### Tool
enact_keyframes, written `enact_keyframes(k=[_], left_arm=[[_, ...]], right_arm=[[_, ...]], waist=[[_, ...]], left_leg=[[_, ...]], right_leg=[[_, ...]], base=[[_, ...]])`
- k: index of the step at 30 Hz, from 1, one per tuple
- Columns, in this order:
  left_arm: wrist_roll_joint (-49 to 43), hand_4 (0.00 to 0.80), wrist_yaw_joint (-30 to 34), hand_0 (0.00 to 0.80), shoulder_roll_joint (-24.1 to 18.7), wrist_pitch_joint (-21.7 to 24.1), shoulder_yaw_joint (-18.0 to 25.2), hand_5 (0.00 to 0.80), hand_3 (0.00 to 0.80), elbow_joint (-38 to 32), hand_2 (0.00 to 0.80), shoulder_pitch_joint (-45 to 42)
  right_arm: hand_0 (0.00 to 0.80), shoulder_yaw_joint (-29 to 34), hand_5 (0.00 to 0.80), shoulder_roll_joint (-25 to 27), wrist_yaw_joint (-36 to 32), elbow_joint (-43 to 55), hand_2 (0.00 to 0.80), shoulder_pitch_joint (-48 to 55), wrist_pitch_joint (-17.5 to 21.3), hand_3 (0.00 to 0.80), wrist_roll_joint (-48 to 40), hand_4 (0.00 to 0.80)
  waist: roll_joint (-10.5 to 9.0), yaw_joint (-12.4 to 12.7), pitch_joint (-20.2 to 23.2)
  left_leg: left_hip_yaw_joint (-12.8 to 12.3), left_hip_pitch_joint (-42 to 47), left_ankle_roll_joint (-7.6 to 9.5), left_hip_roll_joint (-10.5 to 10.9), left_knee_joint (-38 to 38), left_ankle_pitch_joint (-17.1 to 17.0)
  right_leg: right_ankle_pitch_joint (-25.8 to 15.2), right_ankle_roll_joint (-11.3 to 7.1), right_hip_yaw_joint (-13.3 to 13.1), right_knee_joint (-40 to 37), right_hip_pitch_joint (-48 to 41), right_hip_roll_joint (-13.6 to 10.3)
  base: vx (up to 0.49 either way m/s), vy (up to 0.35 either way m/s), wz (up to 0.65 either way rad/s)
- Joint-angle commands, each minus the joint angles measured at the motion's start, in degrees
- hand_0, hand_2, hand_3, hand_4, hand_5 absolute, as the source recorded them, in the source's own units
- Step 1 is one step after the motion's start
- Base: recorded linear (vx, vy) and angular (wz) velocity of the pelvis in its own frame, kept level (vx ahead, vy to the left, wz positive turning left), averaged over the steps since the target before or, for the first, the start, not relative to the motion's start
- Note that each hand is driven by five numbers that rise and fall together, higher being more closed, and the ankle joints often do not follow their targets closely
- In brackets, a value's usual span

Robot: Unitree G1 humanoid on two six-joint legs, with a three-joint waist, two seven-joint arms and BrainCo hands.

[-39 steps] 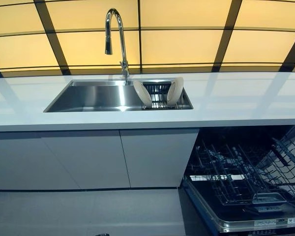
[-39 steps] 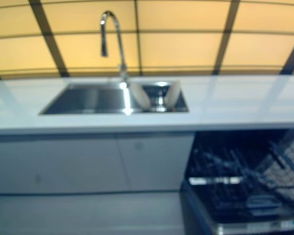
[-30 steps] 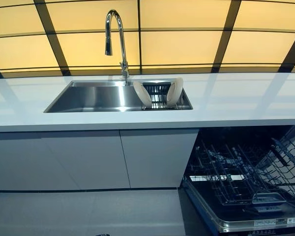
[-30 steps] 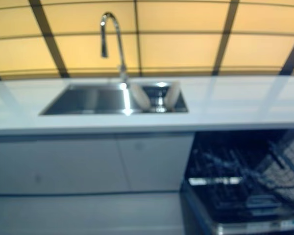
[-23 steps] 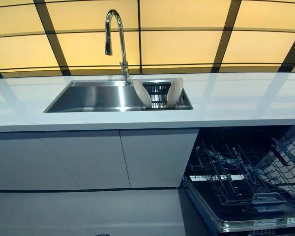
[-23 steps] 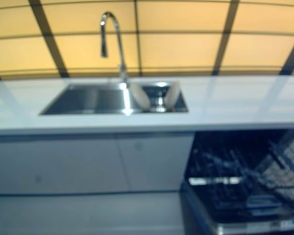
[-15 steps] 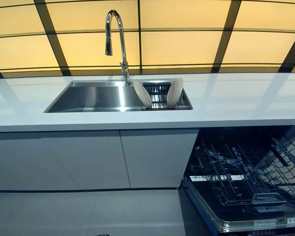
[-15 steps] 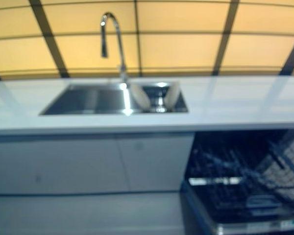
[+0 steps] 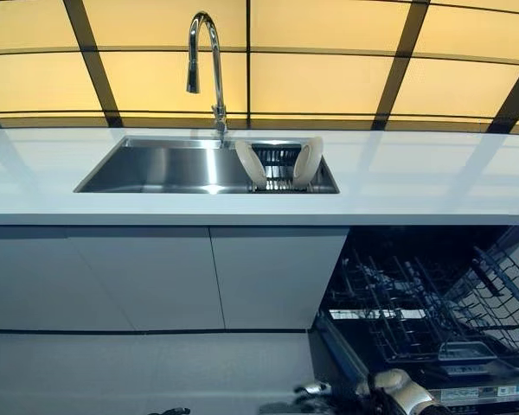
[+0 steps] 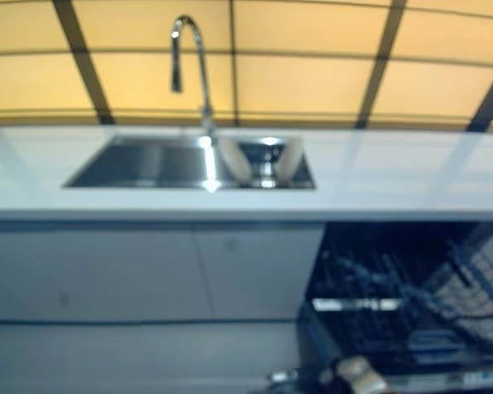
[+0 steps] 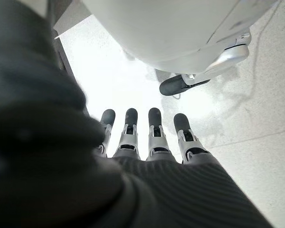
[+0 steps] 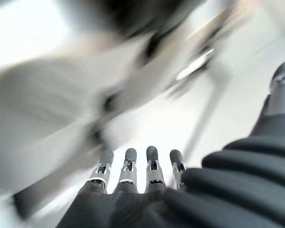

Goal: Take plates into dishwasher

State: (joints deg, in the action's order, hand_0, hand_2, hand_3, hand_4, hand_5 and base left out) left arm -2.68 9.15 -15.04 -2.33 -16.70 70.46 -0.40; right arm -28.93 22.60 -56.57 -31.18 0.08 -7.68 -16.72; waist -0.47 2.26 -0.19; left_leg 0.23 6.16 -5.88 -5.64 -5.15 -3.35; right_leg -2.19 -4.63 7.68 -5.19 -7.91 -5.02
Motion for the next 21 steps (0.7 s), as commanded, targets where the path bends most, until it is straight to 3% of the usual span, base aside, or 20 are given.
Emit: enact_keyframes(k=[1,8,16,18,21], left_arm=[[-1.04,0.000,0.14,0.000,-0.12,1.71,-1.84,0.000,0.000,4.78,0.000,0.55],[1.90,0.000,-1.82,0.000,1.91,3.48,-3.24,0.000,0.000,5.84,0.000,-1.65],[4.03,0.000,-2.66,0.000,3.76,5.58,-4.64,0.000,0.000,7.73,0.000,-1.98],[4.17,0.000,-2.63,0.000,3.91,5.67,-4.75,0.000,0.000,8.08,0.000,-1.86],[4.42,0.000,-2.75,0.000,4.15,5.72,-5.02,0.000,0.000,8.38,0.000,-1.67]], right_arm=[[0.000,0.74,0.000,-3.66,-6.82,12.94,0.000,-2.07,1.87,0.000,-22.61,0.000],[0.000,8.71,0.000,-13.42,-6.76,27.98,0.000,-3.62,-0.54,0.000,-53.33,0.000],[0.000,15.92,0.000,-20.04,0.63,31.84,0.000,-6.01,-2.60,0.000,-74.84,0.000],[0.000,16.60,0.000,-20.17,3.43,32.68,0.000,-6.49,-1.97,0.000,-79.33,0.000],[0.000,17.33,0.000,-20.23,10.82,34.79,0.000,-7.18,3.06,0.000,-84.33,0.000]], waist=[[-3.14,-0.48,-1.73],[-1.66,-1.08,-1.55],[-0.25,-1.43,-1.34],[-0.12,-1.44,-1.24],[0.04,-1.54,-1.15]], left_leg=[[-2.02,0.80,6.62,7.36,0.15,2.58],[-3.00,0.76,7.00,7.17,0.15,3.11],[-3.44,0.47,7.52,7.23,0.15,3.60],[-3.58,0.35,7.55,7.29,0.15,3.52],[-3.67,0.21,7.63,7.37,0.15,3.48]], right_leg=[[-2.09,0.30,-0.27,0.87,1.15,0.81],[-1.77,-0.49,-1.08,1.41,2.12,0.38],[-1.70,-0.39,-0.74,0.95,2.24,-0.18],[-1.73,-0.36,-0.59,0.90,2.25,-0.31],[-1.73,-0.30,-0.43,0.99,2.27,-0.53]], base=[[0.000,0.000,0.00],[-0.009,0.032,-0.02],[-0.004,0.046,-0.04],[0.012,0.045,-0.05],[0.014,0.043,-0.03]])
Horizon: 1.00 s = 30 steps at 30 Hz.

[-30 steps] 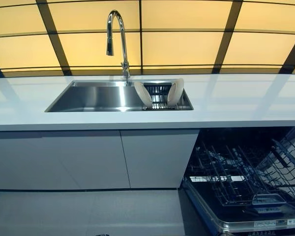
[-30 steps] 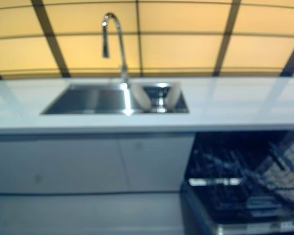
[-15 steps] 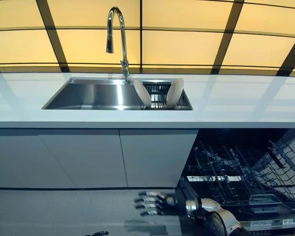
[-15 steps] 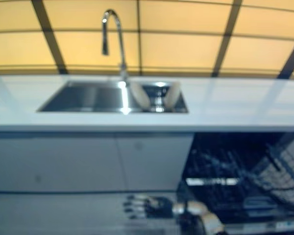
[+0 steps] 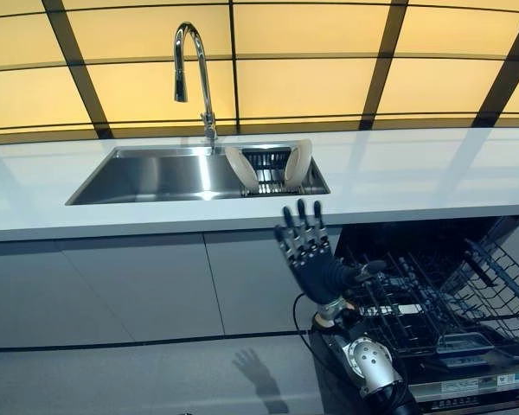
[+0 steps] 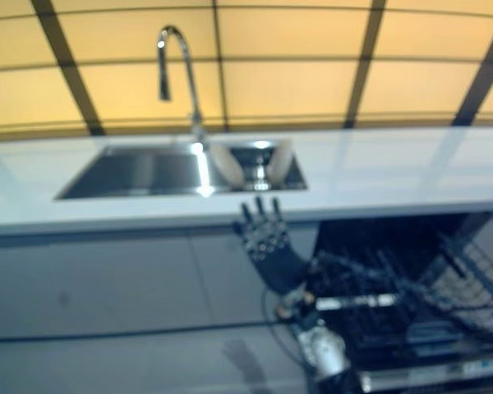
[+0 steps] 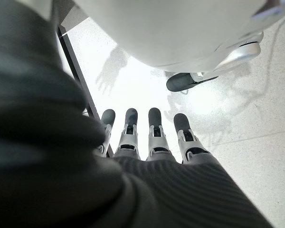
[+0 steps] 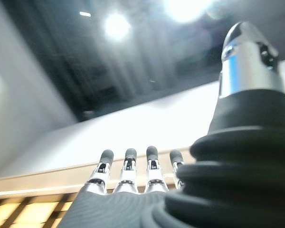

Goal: Take plates into dishwasher

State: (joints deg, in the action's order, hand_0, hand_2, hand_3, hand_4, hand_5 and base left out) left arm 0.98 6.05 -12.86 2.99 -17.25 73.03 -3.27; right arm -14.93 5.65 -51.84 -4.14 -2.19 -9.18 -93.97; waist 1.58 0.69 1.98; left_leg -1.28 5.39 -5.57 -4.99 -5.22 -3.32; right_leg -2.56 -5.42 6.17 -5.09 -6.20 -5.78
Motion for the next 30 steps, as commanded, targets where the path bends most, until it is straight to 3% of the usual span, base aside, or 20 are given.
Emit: enact_keyframes(k=[1,6,9,13,16,18,23,26,30], left_arm=[[0.79,0.000,0.32,0.000,2.00,0.39,-4.52,0.000,0.000,5.80,0.000,1.21],[1.06,0.000,0.07,0.000,2.11,-0.33,-4.88,0.000,0.000,5.29,0.000,1.55],[1.28,0.000,0.08,0.000,2.12,-0.94,-5.04,0.000,0.000,4.67,0.000,1.70],[1.59,0.000,-0.28,0.000,1.98,-1.83,-5.14,0.000,0.000,3.42,0.000,1.95],[1.06,0.000,-0.30,0.000,1.34,-2.49,-4.60,0.000,0.000,2.52,0.000,2.63],[0.51,0.000,0.03,0.000,0.65,-2.79,-4.10,0.000,0.000,2.25,0.000,3.46],[-1.23,0.000,0.72,0.000,-0.64,-2.85,-5.13,0.000,0.000,2.12,0.000,5.95],[-0.41,0.000,0.31,0.000,-0.78,-3.83,-6.85,0.000,0.000,1.39,0.000,8.25],[1.96,0.000,-1.06,0.000,-1.95,-7.37,-7.56,0.000,0.000,-0.79,0.000,14.93]], right_arm=[[0.000,3.37,0.000,-3.29,6.57,7.98,0.000,-5.00,5.00,0.000,-7.21,0.000],[0.000,4.09,0.000,-2.44,15.19,12.60,0.000,-6.46,16.56,0.000,-6.27,0.000],[0.000,4.35,0.000,-1.10,21.80,14.71,0.000,-7.77,25.82,0.000,2.62,0.000],[0.000,5.86,0.000,2.32,32.17,16.17,0.000,-10.81,37.59,0.000,25.99,0.000],[0.000,7.88,0.000,7.02,40.32,17.30,0.000,-14.33,42.80,0.000,42.84,0.000],[0.000,10.05,0.000,10.32,45.11,18.72,0.000,-18.10,41.86,0.000,49.49,0.000],[0.000,12.19,0.000,14.02,52.33,19.37,0.000,-27.52,35.51,0.000,53.08,0.000],[0.000,11.57,0.000,14.47,56.13,18.51,0.000,-32.47,33.87,0.000,55.93,0.000],[0.000,8.64,0.000,15.57,62.21,14.70,0.000,-43.17,33.84,0.000,60.11,0.000]], waist=[[-2.00,0.02,-3.33],[-2.15,-0.06,-3.39],[-2.27,-0.01,-3.56],[-2.47,0.27,-4.16],[-2.70,0.46,-5.07],[-3.02,0.56,-6.01],[-3.73,1.28,-8.20],[-4.03,1.49,-9.79],[-4.20,1.31,-16.03]], left_leg=[[-2.16,0.98,7.32,6.73,0.22,3.44],[-2.15,0.64,7.58,6.92,0.22,3.41],[-2.24,0.52,7.79,7.08,0.22,3.25],[-2.20,0.45,8.37,7.37,0.35,3.21],[-1.96,0.15,9.11,7.93,1.31,3.54],[-1.64,-0.47,9.66,8.48,2.78,4.17],[-0.09,-2.62,10.42,9.85,6.36,5.30],[-0.05,-5.34,10.66,10.23,8.26,5.63],[-1.10,-10.19,10.48,9.46,7.69,4.20]], right_leg=[[-1.37,0.49,1.07,0.90,0.58,0.21],[-1.36,0.50,0.93,1.50,1.12,-0.06],[-1.30,0.45,0.79,2.30,1.62,-0.29],[-0.84,0.37,0.40,4.35,2.57,-0.66],[-0.71,-0.08,0.05,7.43,4.07,-1.20],[-1.84,-0.25,-0.35,10.75,5.75,-2.06],[-4.30,-0.08,-1.14,15.78,8.90,-4.01],[-5.82,-0.29,-1.57,16.95,12.01,-4.84],[-8.25,-1.01,-2.31,16.34,17.61,-4.72]], base=[[0.014,0.045,-0.01],[0.012,0.038,-0.01],[0.012,0.044,-0.02],[0.000,0.053,-0.02],[-0.014,0.065,0.00],[-0.009,0.079,-0.01],[0.042,0.073,0.02],[-0.122,0.060,0.00],[-0.310,0.008,-0.01]])
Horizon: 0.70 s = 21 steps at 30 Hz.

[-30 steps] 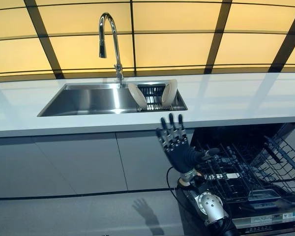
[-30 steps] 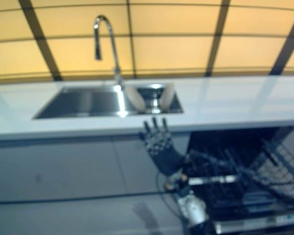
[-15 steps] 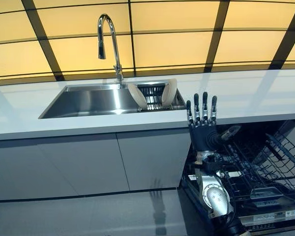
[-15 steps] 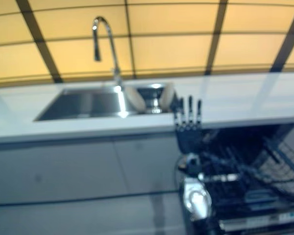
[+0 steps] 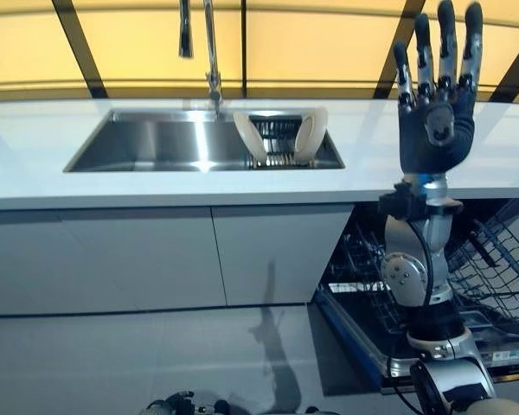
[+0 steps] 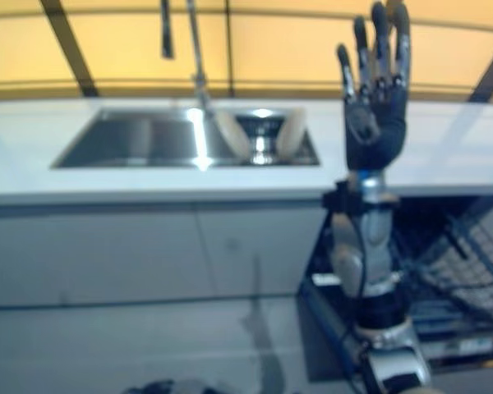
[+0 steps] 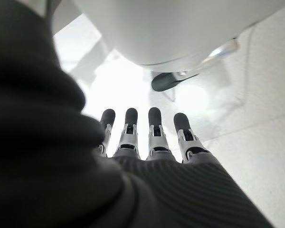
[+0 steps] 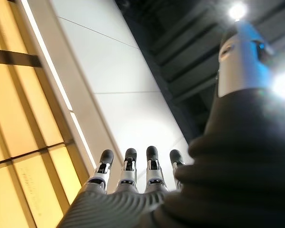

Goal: Take plates into dishwasher

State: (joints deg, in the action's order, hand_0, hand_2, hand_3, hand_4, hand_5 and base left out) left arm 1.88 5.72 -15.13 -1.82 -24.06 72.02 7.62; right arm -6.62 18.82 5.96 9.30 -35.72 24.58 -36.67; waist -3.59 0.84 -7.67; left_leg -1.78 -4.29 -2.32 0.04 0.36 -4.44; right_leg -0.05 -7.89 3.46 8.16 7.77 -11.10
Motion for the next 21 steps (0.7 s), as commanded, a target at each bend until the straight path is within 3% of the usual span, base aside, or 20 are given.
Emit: enact_keyframes(k=[1,5,10,16,21], left_arm=[[1.54,0.000,-0.66,0.000,-0.07,-2.82,-0.71,0.000,0.000,0.10,0.000,4.50],[3.16,0.000,-0.16,0.000,-2.61,-2.26,-0.59,0.000,0.000,-0.63,0.000,5.13],[4.35,0.000,-0.29,0.000,-3.22,-0.82,0.47,0.000,0.000,-1.49,0.000,6.54],[4.86,0.000,-0.51,0.000,-2.11,0.74,0.68,0.000,0.000,-3.66,0.000,7.74],[3.56,0.000,0.65,0.000,-0.74,1.93,0.16,0.000,0.000,-3.89,0.000,6.75]], right_arm=[[0.000,-0.02,0.000,2.97,5.26,0.83,0.000,-10.70,-0.46,0.000,2.94,0.000],[0.000,-1.53,0.000,6.89,7.60,2.19,0.000,-13.58,-1.43,0.000,4.29,0.000],[0.000,-2.84,0.000,7.95,8.38,1.73,0.000,-16.11,-1.08,0.000,6.04,0.000],[0.000,-4.69,0.000,6.69,12.52,0.15,0.000,-19.85,-4.85,0.000,11.26,0.000],[0.000,-5.68,0.000,6.92,10.51,0.40,0.000,-20.85,-8.97,0.000,10.98,0.000]], waist=[[1.09,0.99,-7.22],[1.32,0.32,-10.66],[1.13,0.86,-14.35],[1.73,2.25,-17.81],[2.14,3.18,-18.14]], left_leg=[[-0.73,-0.67,7.17,4.16,1.60,4.95],[-0.89,-2.13,6.56,2.79,-1.13,2.91],[-1.84,-3.95,5.89,2.52,-2.94,1.87],[-1.40,-6.10,4.87,2.53,-3.68,0.34],[0.39,-6.80,4.94,3.10,-0.73,1.10]], right_leg=[[-10.84,1.35,0.03,3.07,4.27,0.89],[-9.65,1.19,-1.21,0.85,6.02,2.36],[-8.92,0.58,-0.81,-3.61,6.44,3.34],[-8.18,1.27,0.42,-4.74,7.31,4.23],[-5.90,2.21,1.06,-1.63,7.07,3.26]], base=[[-0.092,0.008,-0.18],[-0.029,-0.033,-0.16],[-0.047,-0.074,-0.05],[-0.036,-0.037,-0.05],[0.037,0.090,-0.06]])
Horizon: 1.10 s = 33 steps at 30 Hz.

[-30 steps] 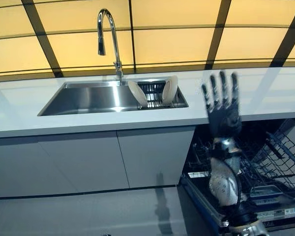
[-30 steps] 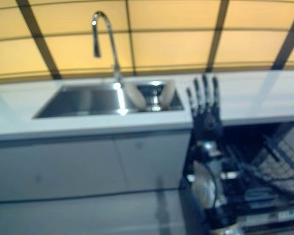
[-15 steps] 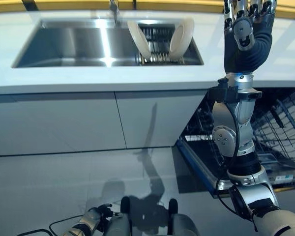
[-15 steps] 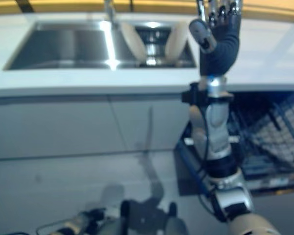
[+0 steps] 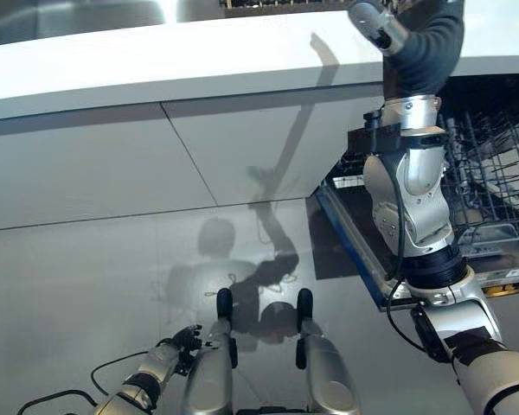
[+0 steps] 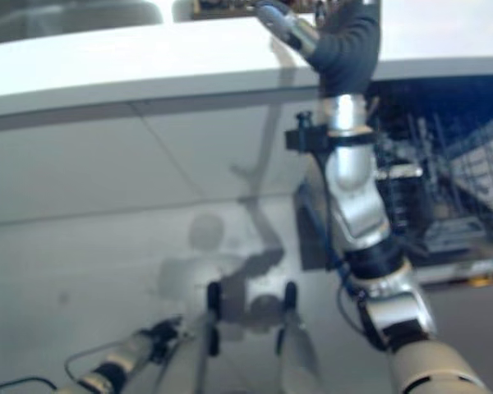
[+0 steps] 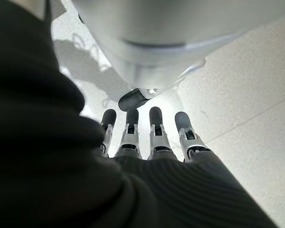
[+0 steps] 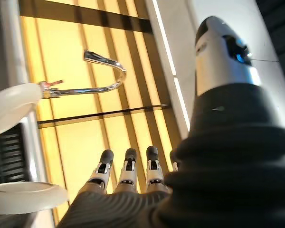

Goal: Take plates into dishwasher

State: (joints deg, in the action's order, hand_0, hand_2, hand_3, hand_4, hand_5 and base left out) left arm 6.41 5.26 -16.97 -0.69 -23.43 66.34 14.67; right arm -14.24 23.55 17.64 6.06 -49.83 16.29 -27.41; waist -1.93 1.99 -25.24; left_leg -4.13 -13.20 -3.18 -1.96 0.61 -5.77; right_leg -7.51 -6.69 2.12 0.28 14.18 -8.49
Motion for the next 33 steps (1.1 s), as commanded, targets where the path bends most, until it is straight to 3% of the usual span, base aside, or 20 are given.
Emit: enact_keyframes(k=[1,3,6,7,9,10,11,12,15,17,20,24,27,30,33], left_arm=[[-0.72,0.000,1.16,0.000,1.46,1.19,-0.75,0.000,0.000,2.11,0.000,-0.36],[0.37,0.000,0.60,0.000,2.23,1.59,-0.57,0.000,0.000,2.51,0.000,-0.26],[-0.74,0.000,0.51,0.000,2.10,0.86,-0.10,0.000,0.000,2.25,0.000,-0.37],[-1.12,0.000,0.40,0.000,1.76,0.17,-0.32,0.000,0.000,2.07,0.000,-0.46],[-1.58,0.000,0.49,0.000,1.02,-0.42,-0.16,0.000,0.000,1.76,0.000,-1.07],[-1.74,0.000,0.53,0.000,0.55,-1.35,-0.08,0.000,0.000,0.99,0.000,-1.30],[-1.77,0.000,0.33,0.000,0.01,-2.75,-0.35,0.000,0.000,0.25,0.000,-0.82],[-1.91,0.000,0.21,0.000,-0.23,-2.86,-0.48,0.000,0.000,0.56,0.000,-0.52],[-1.74,0.000,-0.36,0.000,-0.19,-0.97,-0.94,0.000,0.000,2.49,0.000,-0.57],[-1.70,0.000,-0.91,0.000,0.37,0.13,-1.08,0.000,0.000,3.62,0.000,-1.05],[-1.85,0.000,-1.25,0.000,1.13,0.09,-1.66,0.000,0.000,3.86,0.000,-1.86],[-2.83,0.000,-0.41,0.000,1.64,-0.62,-2.24,0.000,0.000,4.52,0.000,-2.41],[-4.18,0.000,-0.23,0.000,2.17,-0.94,-2.03,0.000,0.000,5.56,0.000,-2.48],[-5.43,0.000,0.07,0.000,2.50,-0.78,-1.27,0.000,0.000,7.74,0.000,-4.05],[-6.31,0.000,0.38,0.000,2.19,2.66,-0.32,0.000,0.000,8.69,0.000,-6.80]], right_arm=[[0.000,1.47,0.000,2.18,-1.51,3.79,0.000,-7.04,-1.52,0.000,1.73,0.000],[0.000,0.43,0.000,2.26,-1.68,3.72,0.000,-7.76,-3.30,0.000,1.88,0.000],[0.000,0.36,0.000,2.40,-1.23,3.18,0.000,-8.03,-5.43,0.000,2.19,0.000],[0.000,0.55,0.000,2.57,-0.95,2.96,0.000,-7.95,-5.97,0.000,2.81,0.000],[0.000,0.74,0.000,2.65,-0.48,2.81,0.000,-7.75,-7.12,0.000,3.68,0.000],[0.000,0.87,0.000,2.76,-0.07,2.56,0.000,-8.04,-7.74,0.000,4.35,0.000],[0.000,0.67,0.000,3.02,1.25,2.13,0.000,-9.69,-9.00,0.000,4.50,0.000],[0.000,0.57,0.000,3.33,2.08,1.75,0.000,-10.61,-9.48,0.000,4.76,0.000],[0.000,0.24,0.000,4.15,3.27,0.73,0.000,-11.91,-9.31,0.000,3.86,0.000],[0.000,0.24,0.000,4.53,3.86,0.98,0.000,-11.98,-10.24,0.000,3.58,0.000],[0.000,1.22,0.000,4.71,4.26,1.65,0.000,-11.00,-12.40,0.000,3.40,0.000],[0.000,2.64,0.000,5.95,3.58,2.27,0.000,-8.34,-13.30,0.000,2.29,0.000],[0.000,3.05,0.000,6.79,3.09,2.02,0.000,-8.27,-13.40,0.000,1.64,0.000],[0.000,2.87,0.000,6.39,2.66,0.97,0.000,-8.46,-13.59,0.000,-0.32,0.000],[0.000,3.96,0.000,5.25,2.71,1.52,0.000,-7.15,-15.27,0.000,1.32,0.000]], waist=[[0.54,2.07,-0.50],[0.92,2.13,-0.45],[1.83,2.20,-0.29],[2.35,2.19,-0.17],[2.93,2.11,-0.03],[3.29,1.95,-0.02],[3.19,1.45,-0.15],[2.23,1.19,0.23],[-0.55,-0.14,0.48],[-0.81,-1.09,0.66],[-0.15,-2.10,1.10],[-0.74,-3.37,3.74],[-0.75,-3.62,5.80],[0.19,-3.76,9.35],[1.64,-4.45,12.19]], left_leg=[[2.86,1.63,6.01,5.26,0.75,2.89],[3.08,0.31,6.57,6.00,5.46,4.13],[4.19,-0.94,8.46,7.33,10.32,6.55],[4.89,-1.11,9.14,7.73,11.36,7.02],[5.58,-1.01,9.83,8.04,12.95,7.90],[6.01,-0.79,10.31,8.21,13.59,8.46],[6.87,-0.52,11.01,9.30,14.26,9.59],[7.26,-0.68,11.08,10.59,14.27,9.86],[8.10,1.24,10.09,13.63,14.83,12.03],[8.81,4.56,9.09,13.89,13.61,12.28],[10.63,8.90,8.80,13.60,12.31,12.60],[12.59,14.57,9.63,14.94,11.11,15.26],[14.03,16.34,9.70,15.53,9.56,15.75],[10.48,21.33,6.76,13.71,9.85,17.63],[8.55,23.91,3.35,11.42,13.99,11.46]], right_leg=[[2.26,1.27,2.37,7.93,0.96,0.25],[2.72,2.52,1.76,13.21,1.99,-1.10],[-0.70,3.85,-1.53,27.24,5.30,-2.69],[-4.08,3.82,-2.96,32.69,6.91,-2.46],[-6.20,3.35,-4.41,38.00,9.55,-1.74],[-6.50,3.14,-4.78,40.22,11.76,-0.07],[-5.93,2.97,-3.85,39.85,15.76,3.27],[-6.33,2.71,-2.47,34.91,16.60,4.18],[-7.60,1.20,2.06,14.79,15.56,2.68],[-7.95,0.23,3.35,5.69,14.39,4.14],[-8.67,0.51,2.22,4.30,14.57,5.80],[-9.89,0.77,2.75,4.37,11.88,6.15],[-8.29,1.31,2.41,2.90,8.51,6.27],[-5.65,1.86,8.08,4.90,4.80,4.05],[-3.04,3.25,10.06,4.97,1.89,4.32]], base=[[0.037,0.185,-0.05],[0.037,0.221,0.01],[0.071,0.219,0.05],[0.082,0.155,0.07],[0.096,0.105,0.15],[0.100,0.074,0.45],[0.092,0.024,0.56],[0.151,-0.021,0.49],[0.291,-0.075,0.56],[0.400,-0.050,0.66],[0.412,-0.003,0.51],[0.447,-0.044,-0.30],[0.448,-0.122,0.04],[0.516,-0.143,0.35],[0.466,-0.085,0.13]])
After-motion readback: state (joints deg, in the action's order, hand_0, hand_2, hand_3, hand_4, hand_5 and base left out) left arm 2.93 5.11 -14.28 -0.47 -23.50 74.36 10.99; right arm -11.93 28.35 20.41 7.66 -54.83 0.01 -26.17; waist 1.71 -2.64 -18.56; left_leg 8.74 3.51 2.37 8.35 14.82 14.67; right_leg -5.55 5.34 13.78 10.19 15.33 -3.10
